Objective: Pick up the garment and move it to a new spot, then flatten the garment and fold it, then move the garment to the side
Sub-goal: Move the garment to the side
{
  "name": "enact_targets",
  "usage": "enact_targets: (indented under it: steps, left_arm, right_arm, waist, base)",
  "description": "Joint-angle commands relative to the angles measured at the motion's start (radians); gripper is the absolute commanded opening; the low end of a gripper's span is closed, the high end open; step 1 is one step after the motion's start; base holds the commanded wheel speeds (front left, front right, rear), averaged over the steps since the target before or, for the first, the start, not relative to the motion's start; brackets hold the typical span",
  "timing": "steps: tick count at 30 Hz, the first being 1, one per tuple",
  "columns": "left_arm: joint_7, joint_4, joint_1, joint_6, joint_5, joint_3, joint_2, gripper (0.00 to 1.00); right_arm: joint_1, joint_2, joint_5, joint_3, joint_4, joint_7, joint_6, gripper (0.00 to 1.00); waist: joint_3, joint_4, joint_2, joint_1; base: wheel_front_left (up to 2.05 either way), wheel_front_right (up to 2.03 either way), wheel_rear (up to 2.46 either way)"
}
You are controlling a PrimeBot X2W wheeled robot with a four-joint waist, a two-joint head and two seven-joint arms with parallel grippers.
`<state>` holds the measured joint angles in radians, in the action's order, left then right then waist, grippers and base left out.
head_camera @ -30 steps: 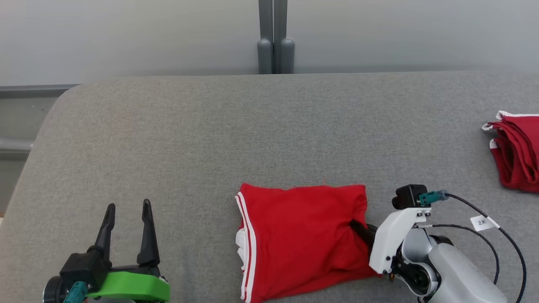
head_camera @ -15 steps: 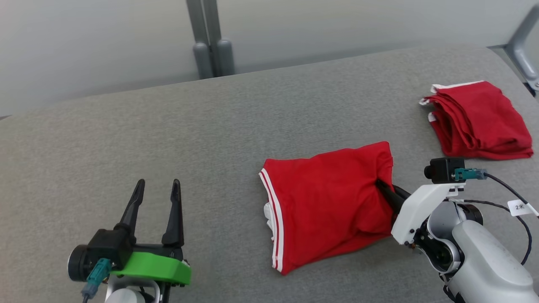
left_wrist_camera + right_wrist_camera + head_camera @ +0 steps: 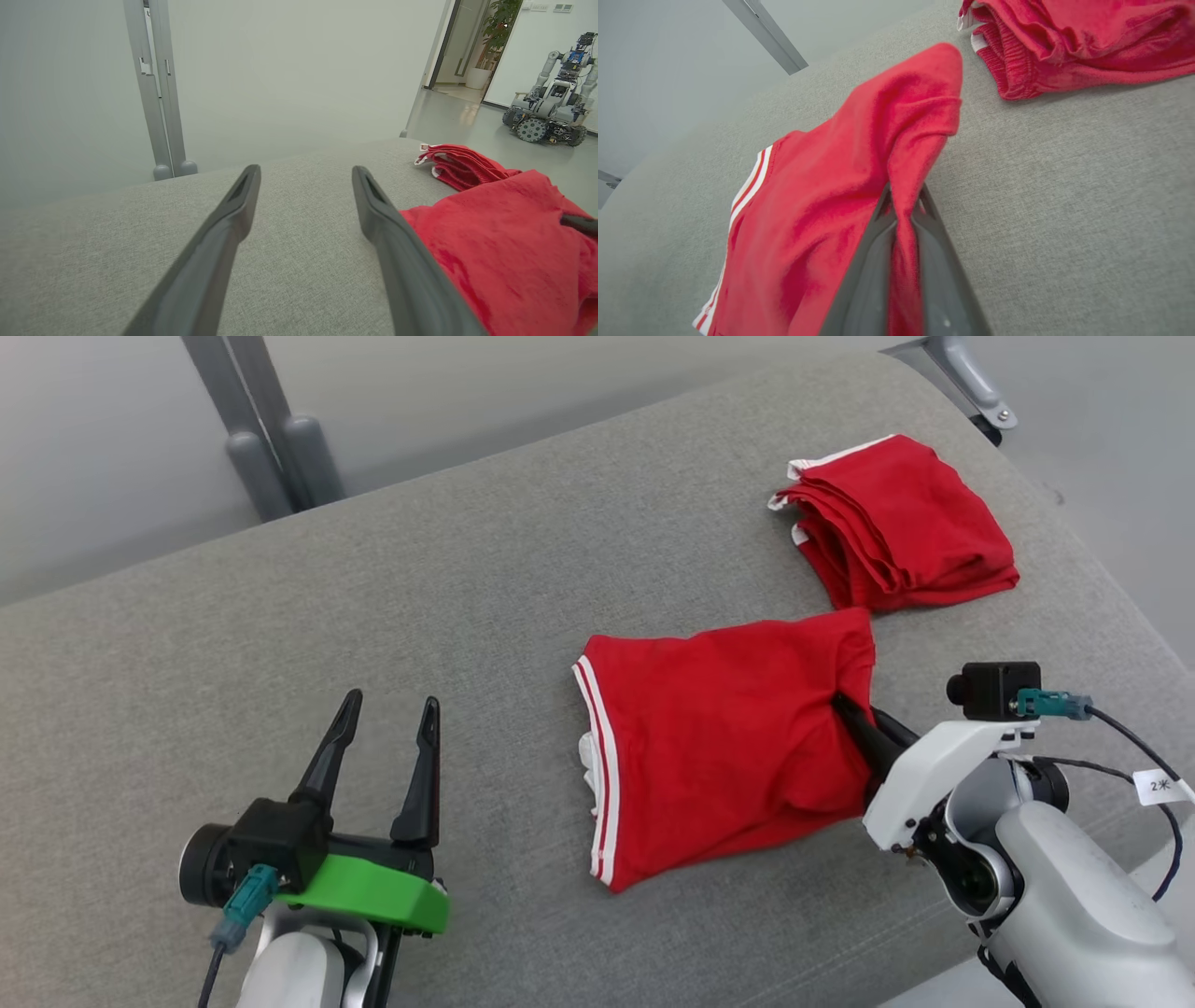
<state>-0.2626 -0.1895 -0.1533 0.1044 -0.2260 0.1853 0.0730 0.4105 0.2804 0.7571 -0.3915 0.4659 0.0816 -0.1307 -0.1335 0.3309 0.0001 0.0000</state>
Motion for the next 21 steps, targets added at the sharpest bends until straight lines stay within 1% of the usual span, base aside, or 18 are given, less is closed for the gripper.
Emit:
enact_targets:
  steps: [1, 7, 11, 13, 16, 21]
  left_arm:
    - [-0.003, -0.003, -0.018, 0.002, 0.013, 0.001, 0.006, 1.0]
    - [-0.003, -0.012, -0.038, 0.006, 0.009, 0.008, 0.015, 1.0]
    - [0.001, -0.014, -0.058, 0.008, 0.014, 0.015, 0.024, 1.0]
    - [0.003, -0.011, -0.064, 0.008, 0.014, 0.018, 0.027, 1.0]
    - [0.009, -0.003, -0.078, 0.007, 0.013, 0.021, 0.03, 1.0]
    - [0.016, 0.009, -0.096, 0.006, 0.013, 0.025, 0.04, 1.0]
  right_arm:
    - [0.024, 0.003, 0.012, -0.004, -0.001, -0.015, 0.0, 0.0]
    - [0.101, 0.04, -0.001, -0.039, -0.004, -0.033, 0.0, 0.0]
    - [0.19, 0.094, -0.015, -0.065, -0.003, -0.019, 0.0, 0.0]
    - [0.234, 0.128, -0.007, -0.072, -0.004, 0.005, 0.0, 0.0]
    - [0.29, 0.204, -0.01, -0.088, -0.012, 0.057, 0.0, 0.0]
    - [0.35, 0.314, -0.03, -0.081, -0.038, 0.082, 0.0, 0.0]
  waist:
    - [-0.036, 0.027, -0.0001, 0.0]
    - [-0.072, -0.019, -0.0001, 0.0]
    - [-0.111, -0.056, -0.0001, 0.0]
    - [-0.133, -0.076, -0.0001, 0.0]
    - [-0.166, -0.102, -0.0001, 0.0]
    - [-0.216, -0.132, -0.0001, 0.0]
  base:
    - [0.0, 0.0, 0.0]
    - [0.0, 0.0, 0.0]
    - [0.0, 0.0, 0.0]
    - [0.0, 0.0, 0.0]
    - [0.0, 0.0, 0.0]
    - [0.0, 0.0, 0.0]
